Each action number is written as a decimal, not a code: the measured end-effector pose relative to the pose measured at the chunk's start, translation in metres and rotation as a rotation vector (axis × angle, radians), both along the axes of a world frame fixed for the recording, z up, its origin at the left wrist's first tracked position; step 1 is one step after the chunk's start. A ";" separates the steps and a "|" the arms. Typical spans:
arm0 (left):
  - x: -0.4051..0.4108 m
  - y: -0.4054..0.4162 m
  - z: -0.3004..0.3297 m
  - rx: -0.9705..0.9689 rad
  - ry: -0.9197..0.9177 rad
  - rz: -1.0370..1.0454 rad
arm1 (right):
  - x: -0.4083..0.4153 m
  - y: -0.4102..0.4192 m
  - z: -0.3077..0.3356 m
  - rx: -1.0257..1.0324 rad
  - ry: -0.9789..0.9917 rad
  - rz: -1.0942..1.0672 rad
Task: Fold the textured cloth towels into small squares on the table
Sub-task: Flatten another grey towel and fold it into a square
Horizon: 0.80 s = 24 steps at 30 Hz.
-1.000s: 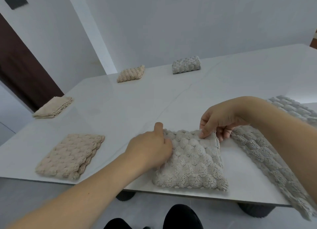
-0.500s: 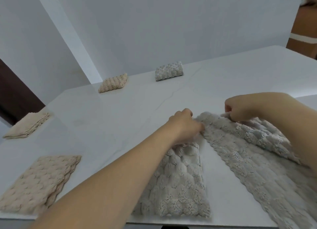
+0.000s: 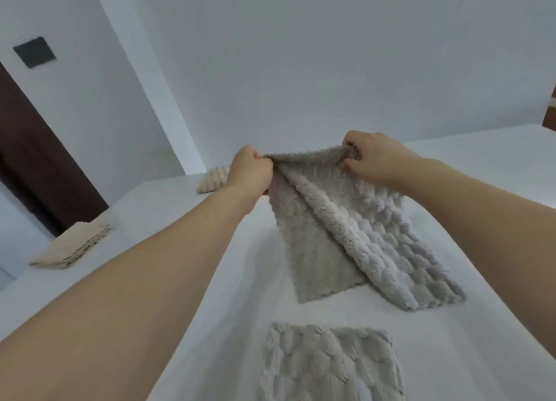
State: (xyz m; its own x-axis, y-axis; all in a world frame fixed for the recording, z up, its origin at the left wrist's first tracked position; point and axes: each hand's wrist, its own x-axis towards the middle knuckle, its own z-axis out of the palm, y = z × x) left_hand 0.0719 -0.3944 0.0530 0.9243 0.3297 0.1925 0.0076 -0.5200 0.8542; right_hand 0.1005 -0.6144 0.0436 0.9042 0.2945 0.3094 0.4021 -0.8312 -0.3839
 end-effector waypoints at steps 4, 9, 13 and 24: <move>-0.005 0.056 0.052 0.367 -0.370 0.073 | 0.011 0.053 0.048 0.154 -0.373 -0.016; -0.029 0.123 0.052 0.686 -0.582 0.079 | 0.000 0.079 0.056 0.033 -0.834 0.217; -0.053 0.150 -0.010 0.931 -0.379 -0.148 | -0.019 0.072 0.012 -0.339 -0.658 0.438; -0.097 0.114 -0.078 1.052 0.489 -0.646 | -0.078 0.059 -0.056 -0.257 0.698 0.332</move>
